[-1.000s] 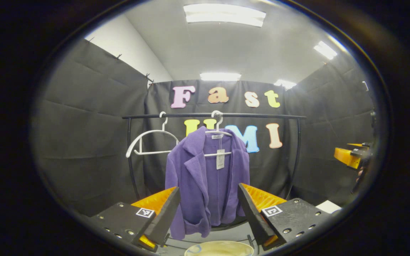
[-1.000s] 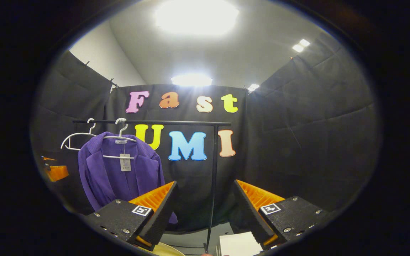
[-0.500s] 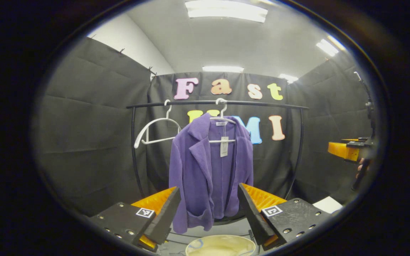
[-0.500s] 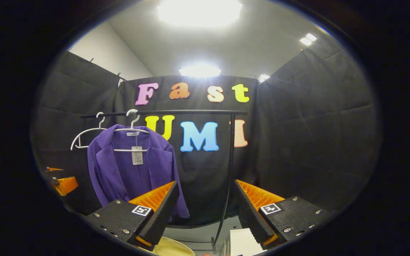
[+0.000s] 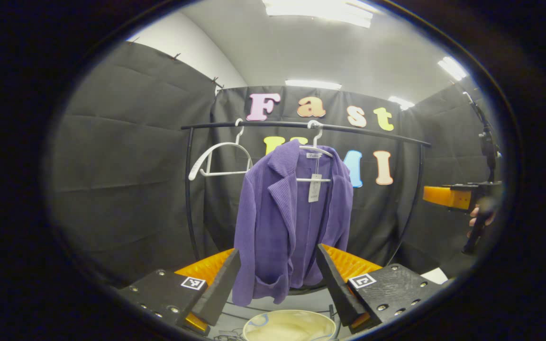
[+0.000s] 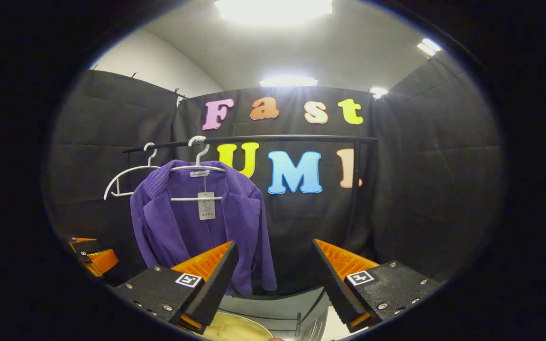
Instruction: Grasp the clothes on the hanger with both hands and then place them into the laundry hamper below.
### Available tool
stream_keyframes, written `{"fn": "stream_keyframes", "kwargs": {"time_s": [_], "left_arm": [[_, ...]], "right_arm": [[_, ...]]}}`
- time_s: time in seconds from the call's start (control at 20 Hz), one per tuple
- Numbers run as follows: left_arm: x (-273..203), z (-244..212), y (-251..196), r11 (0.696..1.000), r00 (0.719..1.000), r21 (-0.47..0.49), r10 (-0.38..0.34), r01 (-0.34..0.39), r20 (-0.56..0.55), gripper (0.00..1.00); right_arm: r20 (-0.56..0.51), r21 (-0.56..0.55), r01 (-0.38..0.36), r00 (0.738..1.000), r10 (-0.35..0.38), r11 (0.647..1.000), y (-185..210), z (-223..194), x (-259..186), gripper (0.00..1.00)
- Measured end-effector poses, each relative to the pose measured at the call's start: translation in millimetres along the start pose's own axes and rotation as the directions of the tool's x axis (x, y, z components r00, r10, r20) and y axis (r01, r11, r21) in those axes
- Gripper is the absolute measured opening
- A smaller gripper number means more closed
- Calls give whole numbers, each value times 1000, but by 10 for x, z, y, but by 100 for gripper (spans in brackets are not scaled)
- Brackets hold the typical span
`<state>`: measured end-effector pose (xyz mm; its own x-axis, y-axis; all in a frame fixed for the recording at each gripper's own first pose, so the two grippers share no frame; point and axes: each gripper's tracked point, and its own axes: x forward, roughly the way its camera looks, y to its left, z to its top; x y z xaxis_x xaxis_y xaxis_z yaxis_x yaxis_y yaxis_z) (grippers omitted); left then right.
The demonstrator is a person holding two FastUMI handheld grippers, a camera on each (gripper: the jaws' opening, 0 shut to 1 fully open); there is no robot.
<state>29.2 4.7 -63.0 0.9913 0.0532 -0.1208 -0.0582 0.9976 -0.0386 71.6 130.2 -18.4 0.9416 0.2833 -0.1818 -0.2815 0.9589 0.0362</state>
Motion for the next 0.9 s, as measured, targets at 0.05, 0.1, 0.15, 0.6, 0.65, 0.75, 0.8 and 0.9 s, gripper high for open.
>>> {"fn": "stream_keyframes", "kwargs": {"time_s": [0.05,0.1,0.15,0.6,0.65,0.75,0.8,0.9], "left_arm": [[89,70,-35,1000,1000,-11,2,-2,8,100],[182,164,-63,1000,1000,-17,8,-8,17,100],[250,258,-60,999,999,-21,25,-24,25,99],[1105,705,-156,983,991,-144,122,-113,56,99],[1183,737,-151,982,989,-137,136,-126,62,99],[1362,741,-163,981,985,-117,164,-157,57,93],[1447,719,-165,978,982,-110,184,-178,49,93],[1593,657,-208,973,978,-112,206,-201,31,93]], "right_arm": [[9,5,-16,1000,16,1000,32,43,107,95],[22,17,-36,999,35,999,77,111,223,95],[32,32,-62,998,61,998,144,162,353,95],[56,80,-228,973,224,970,525,381,1426,95],[49,80,-238,971,235,968,557,358,1530,95],[18,83,-255,967,255,963,621,259,1735,95],[0,83,-259,966,260,962,640,206,1843,93],[-32,74,-251,967,254,965,647,88,2034,95]]}}
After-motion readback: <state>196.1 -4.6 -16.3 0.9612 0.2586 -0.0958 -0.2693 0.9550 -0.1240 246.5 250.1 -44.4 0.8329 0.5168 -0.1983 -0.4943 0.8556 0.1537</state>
